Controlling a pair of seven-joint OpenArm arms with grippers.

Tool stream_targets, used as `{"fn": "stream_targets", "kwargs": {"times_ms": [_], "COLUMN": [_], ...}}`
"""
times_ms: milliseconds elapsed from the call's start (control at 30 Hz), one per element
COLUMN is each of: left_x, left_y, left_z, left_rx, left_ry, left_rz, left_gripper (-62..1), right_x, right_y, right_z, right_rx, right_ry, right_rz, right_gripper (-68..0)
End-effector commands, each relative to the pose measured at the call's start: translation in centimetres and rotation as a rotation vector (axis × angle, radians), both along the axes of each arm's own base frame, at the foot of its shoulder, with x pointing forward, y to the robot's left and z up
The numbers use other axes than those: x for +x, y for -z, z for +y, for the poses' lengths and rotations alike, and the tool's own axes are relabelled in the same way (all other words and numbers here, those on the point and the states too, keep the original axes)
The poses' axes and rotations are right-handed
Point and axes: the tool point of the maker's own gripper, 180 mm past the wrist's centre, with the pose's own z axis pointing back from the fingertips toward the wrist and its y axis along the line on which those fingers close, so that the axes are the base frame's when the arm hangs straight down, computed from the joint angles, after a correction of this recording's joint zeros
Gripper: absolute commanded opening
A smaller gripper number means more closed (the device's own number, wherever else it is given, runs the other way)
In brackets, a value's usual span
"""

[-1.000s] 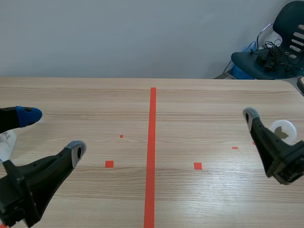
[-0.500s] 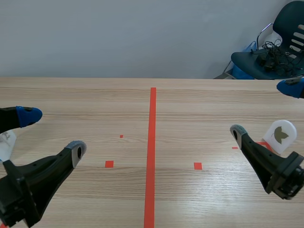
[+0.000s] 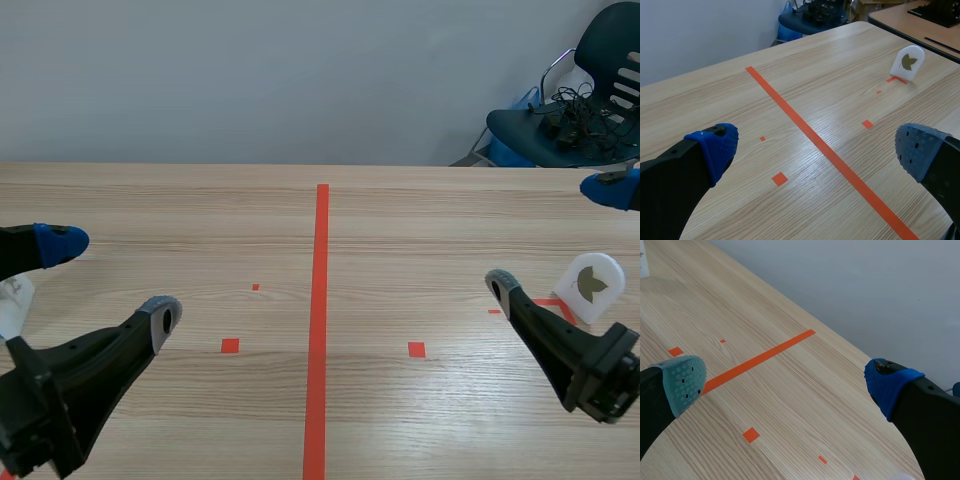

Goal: Do the leaf sorting experiment

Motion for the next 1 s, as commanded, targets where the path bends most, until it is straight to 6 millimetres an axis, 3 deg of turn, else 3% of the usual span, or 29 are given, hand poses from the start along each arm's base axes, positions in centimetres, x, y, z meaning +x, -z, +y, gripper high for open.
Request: {"fn": "stream_targets", "kwargs": {"times_ms": [0,967], "left_x": [0.2,0.2], "left_y": [-0.8,-0.8], "left_z": [-0.1,-0.1], "left_rx": [-0.016,-0.016], "left_ry": [-0.003,-0.003], "left_rz": [-0.026,-0.027], "left_gripper": [1.4,1.4], "right_x": [0.3,0.3], "right_y": [-0.9,0.4], "right_z": [-0.1,0.3], "right_rx": [0.008,-0.01], "right_ry": [-0.004,-0.051], "right_rz": [-0.033,0.043], "right_gripper": [0.4,0.4]}}
